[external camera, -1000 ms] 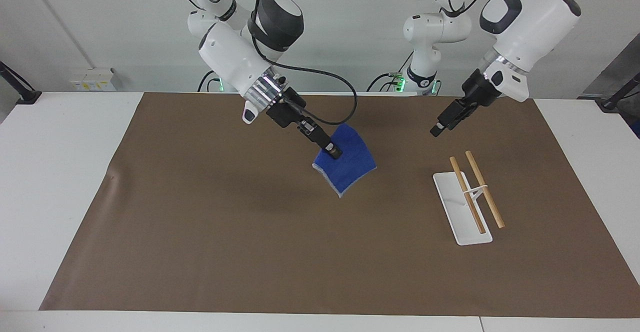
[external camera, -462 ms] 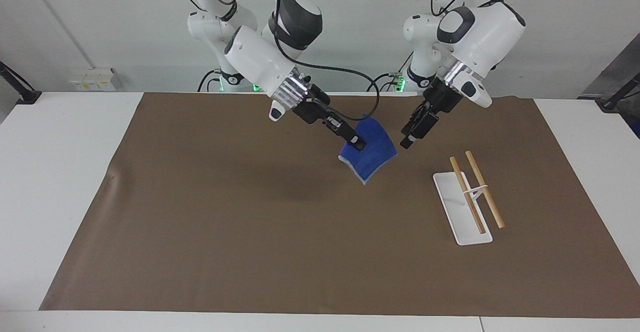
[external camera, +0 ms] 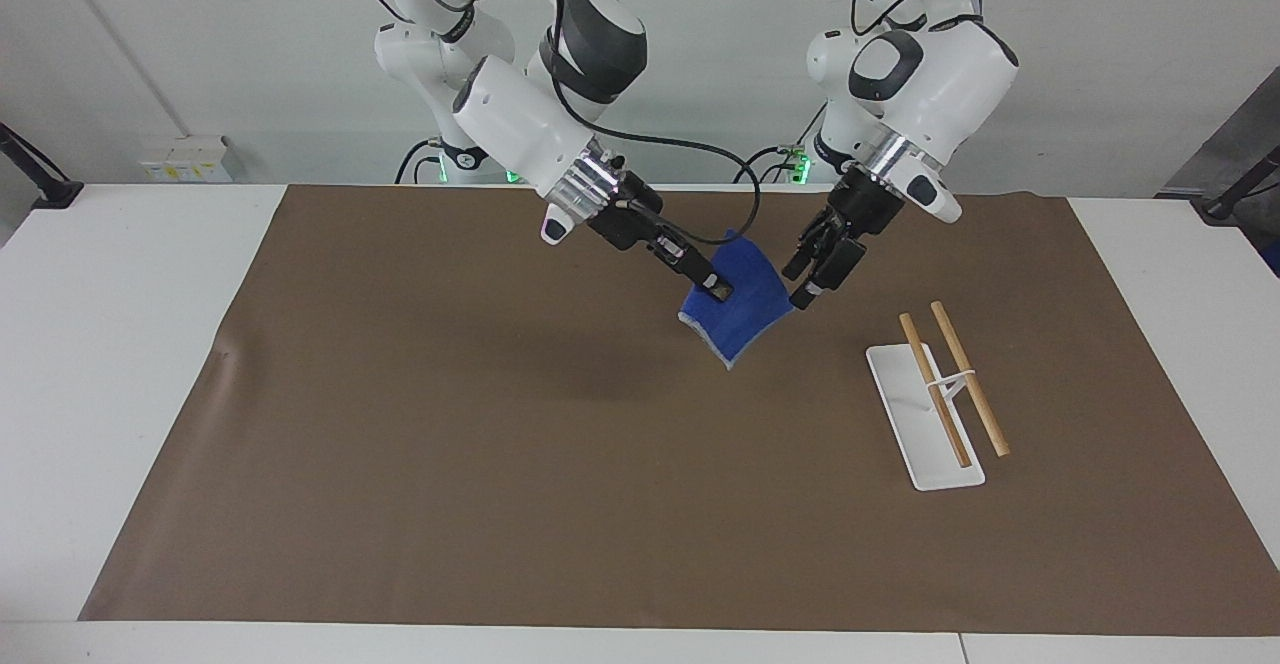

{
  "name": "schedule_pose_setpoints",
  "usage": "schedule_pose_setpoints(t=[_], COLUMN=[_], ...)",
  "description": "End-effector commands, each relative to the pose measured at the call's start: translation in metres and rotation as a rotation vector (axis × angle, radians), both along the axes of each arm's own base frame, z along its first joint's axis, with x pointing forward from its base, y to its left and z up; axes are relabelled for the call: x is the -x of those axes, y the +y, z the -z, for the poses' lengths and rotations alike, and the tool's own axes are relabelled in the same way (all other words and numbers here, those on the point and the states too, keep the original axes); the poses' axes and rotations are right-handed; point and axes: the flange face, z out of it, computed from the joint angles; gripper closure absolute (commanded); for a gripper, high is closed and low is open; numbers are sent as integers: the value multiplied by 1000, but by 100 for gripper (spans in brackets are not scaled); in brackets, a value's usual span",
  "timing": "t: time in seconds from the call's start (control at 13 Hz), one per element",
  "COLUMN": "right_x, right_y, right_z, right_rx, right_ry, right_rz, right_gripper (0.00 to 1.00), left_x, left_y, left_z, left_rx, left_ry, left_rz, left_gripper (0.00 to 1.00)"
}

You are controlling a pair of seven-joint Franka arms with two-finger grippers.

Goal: Right arm passes towel to left arm to hang
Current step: 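Carry the towel toward the left gripper and grasp it with the left gripper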

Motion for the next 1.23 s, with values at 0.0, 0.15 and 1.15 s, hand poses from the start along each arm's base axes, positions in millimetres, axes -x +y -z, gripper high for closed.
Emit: schedule_pose_setpoints(t=[0.0,0.15,1.15], right_x=[1,1,-2], right_y=[-1,0,-5], right_z=[0,0,0], right_rx=[-9,-8,1], right_ry=[9,6,-7], right_rz=[8,6,1], right_gripper=[100,100,100], left_x=[5,4,-2], left_y=[-12,-16,-19], left_z=[7,8,13], left_rx=[42,43,2], left_ry=[28,15,-63], left_rz=[-67,-77,-11], left_gripper=[0,0,100])
